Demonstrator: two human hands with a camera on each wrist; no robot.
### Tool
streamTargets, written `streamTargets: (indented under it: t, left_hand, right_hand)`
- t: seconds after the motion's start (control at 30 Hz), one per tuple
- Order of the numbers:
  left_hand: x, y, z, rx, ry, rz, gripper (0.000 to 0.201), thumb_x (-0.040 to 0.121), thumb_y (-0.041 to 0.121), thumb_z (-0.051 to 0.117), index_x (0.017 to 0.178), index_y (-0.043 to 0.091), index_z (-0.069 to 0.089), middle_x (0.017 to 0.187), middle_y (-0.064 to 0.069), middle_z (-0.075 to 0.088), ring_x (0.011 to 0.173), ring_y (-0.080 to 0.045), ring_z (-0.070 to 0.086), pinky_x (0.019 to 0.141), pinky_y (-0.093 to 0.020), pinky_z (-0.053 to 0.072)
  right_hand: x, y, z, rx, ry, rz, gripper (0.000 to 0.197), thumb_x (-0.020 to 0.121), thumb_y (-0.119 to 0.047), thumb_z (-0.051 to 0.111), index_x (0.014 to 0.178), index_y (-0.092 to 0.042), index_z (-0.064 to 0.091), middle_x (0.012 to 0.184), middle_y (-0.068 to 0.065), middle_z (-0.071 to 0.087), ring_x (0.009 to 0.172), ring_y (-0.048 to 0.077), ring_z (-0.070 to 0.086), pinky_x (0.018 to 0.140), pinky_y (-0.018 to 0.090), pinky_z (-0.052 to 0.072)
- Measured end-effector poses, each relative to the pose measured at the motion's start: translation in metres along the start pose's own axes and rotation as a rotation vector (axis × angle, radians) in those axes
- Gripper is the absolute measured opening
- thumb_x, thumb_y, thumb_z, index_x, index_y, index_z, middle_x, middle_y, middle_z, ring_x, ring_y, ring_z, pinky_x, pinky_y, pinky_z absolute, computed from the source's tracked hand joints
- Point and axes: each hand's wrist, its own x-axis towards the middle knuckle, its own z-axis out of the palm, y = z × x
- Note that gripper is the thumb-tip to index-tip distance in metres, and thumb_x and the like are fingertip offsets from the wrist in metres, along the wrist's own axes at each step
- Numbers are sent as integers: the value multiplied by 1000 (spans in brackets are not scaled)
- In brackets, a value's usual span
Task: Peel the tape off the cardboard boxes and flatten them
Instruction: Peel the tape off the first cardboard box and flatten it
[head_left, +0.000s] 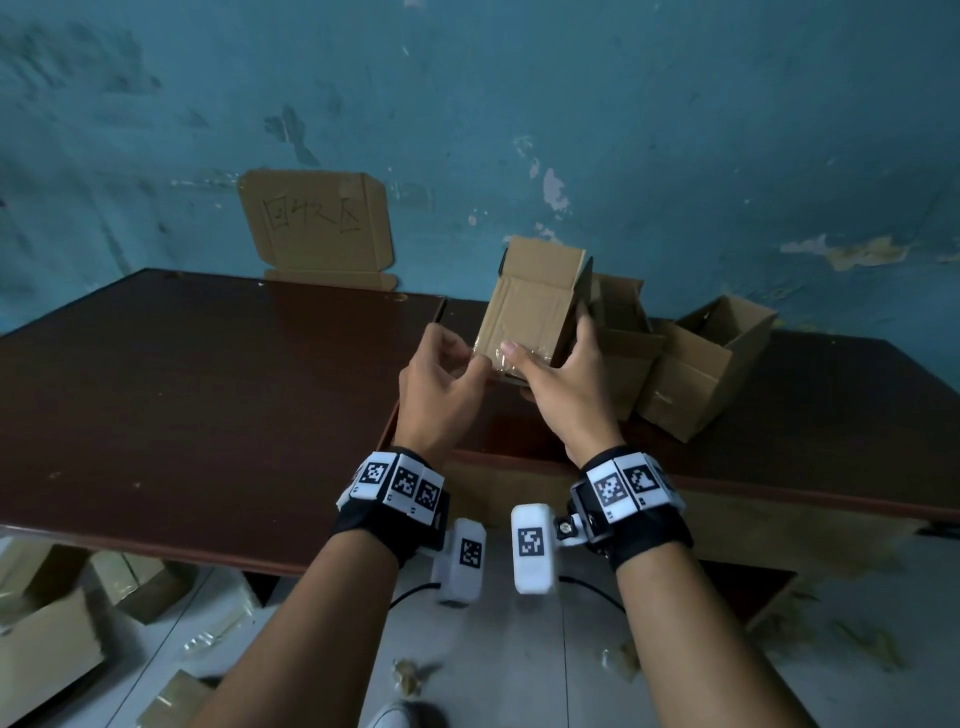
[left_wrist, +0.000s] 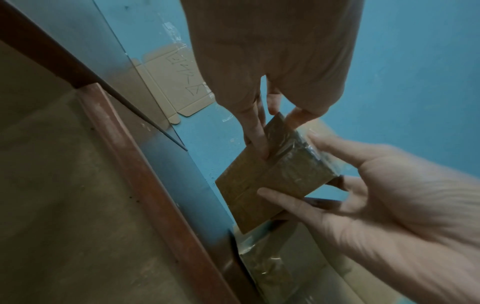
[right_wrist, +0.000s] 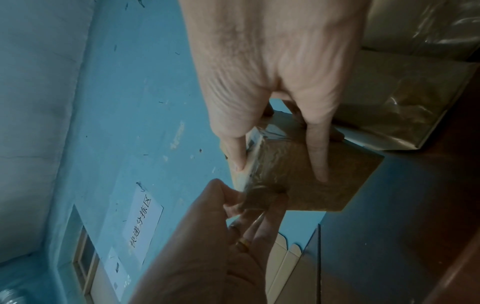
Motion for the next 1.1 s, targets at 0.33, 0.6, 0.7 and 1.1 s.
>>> streamTargets:
  t: [0.33, 0.6, 0.7, 1.1]
  left_hand:
    - [-2, -5, 9, 177, 83, 74, 29, 89, 20, 71, 74, 9, 48, 69, -10, 66, 67, -31, 58, 68, -45, 48]
    - [-2, -7, 12, 182, 159, 25, 30, 93, 17, 65, 70, 9, 48, 61, -10, 58, 55, -21, 45, 58, -36, 37]
    - [-3, -3, 11, 168, 143, -14, 27, 95, 18, 64, 72, 9, 51, 63, -2, 56, 57, -13, 44, 57, -32, 34]
    - [4, -10, 4, 284, -109, 168, 26, 98, 31, 74, 84, 12, 63, 78, 3, 69, 75, -10, 66, 71, -34, 55]
  right_hand:
    - [-5, 5, 0, -70, -16, 12, 115, 73, -56, 86, 165, -37, 19, 154, 0, 55, 138, 17, 56, 115, 47, 49]
    - [-8, 7, 2, -78, -38, 21, 109, 79, -53, 85, 165, -33, 21, 151, 0, 57, 135, 17, 57, 114, 45, 50]
    - [-9, 6, 1, -65, -28, 18, 105, 79, -51, 84, 164, -32, 24, 149, -1, 59, 136, 17, 57, 114, 46, 49]
    - [-12, 2, -11, -62, -48, 5, 77, 93, -29, 80, 159, -27, 40, 137, -10, 67, 116, -5, 65, 106, 37, 57]
